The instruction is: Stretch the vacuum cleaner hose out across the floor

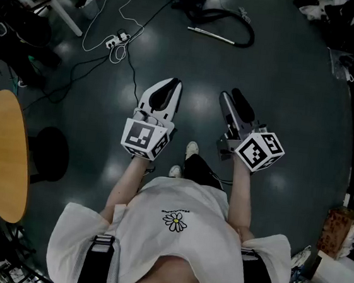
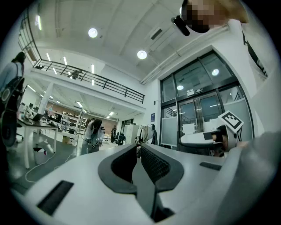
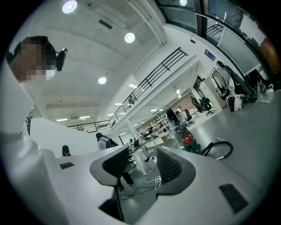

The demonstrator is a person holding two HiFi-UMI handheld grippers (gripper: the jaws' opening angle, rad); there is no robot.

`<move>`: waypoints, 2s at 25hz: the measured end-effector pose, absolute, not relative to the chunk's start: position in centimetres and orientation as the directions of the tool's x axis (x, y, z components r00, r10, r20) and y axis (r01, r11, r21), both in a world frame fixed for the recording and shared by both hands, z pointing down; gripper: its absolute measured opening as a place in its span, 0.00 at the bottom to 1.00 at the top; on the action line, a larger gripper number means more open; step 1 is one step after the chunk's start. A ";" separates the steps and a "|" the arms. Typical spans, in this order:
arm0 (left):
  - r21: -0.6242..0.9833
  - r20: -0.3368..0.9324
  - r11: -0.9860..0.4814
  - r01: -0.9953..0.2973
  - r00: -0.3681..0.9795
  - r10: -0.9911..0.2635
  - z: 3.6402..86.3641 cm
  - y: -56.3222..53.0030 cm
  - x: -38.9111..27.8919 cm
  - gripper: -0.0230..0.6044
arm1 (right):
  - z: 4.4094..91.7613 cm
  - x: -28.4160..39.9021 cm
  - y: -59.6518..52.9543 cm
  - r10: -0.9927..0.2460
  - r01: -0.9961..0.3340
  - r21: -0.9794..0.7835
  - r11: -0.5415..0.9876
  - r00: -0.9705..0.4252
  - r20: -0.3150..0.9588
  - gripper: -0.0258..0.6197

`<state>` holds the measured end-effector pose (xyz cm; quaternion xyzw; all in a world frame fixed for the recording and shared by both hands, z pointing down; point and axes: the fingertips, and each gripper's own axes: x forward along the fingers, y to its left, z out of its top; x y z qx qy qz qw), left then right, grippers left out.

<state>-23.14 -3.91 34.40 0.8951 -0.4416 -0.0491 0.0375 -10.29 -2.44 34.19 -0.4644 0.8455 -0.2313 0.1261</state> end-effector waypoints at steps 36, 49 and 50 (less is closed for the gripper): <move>0.128 0.129 -0.751 -0.648 0.762 -0.635 42.2 -67.4 0.3 0.41 | 43.1 9.7 -63.7 -0.860 -0.781 -0.587 0.214 -0.435 0.266 0.36; 0.122 0.416 -0.822 -0.557 0.780 -0.467 55.1 -80.4 14.9 0.44 | 53.9 25.3 -78.6 -0.829 -0.789 -0.610 0.076 -0.390 0.401 0.36; 0.116 0.434 -0.831 -0.544 0.781 -0.450 56.7 -81.2 16.3 0.44 | 55.5 26.4 -79.4 -0.817 -0.784 -0.617 0.069 -0.399 0.416 0.36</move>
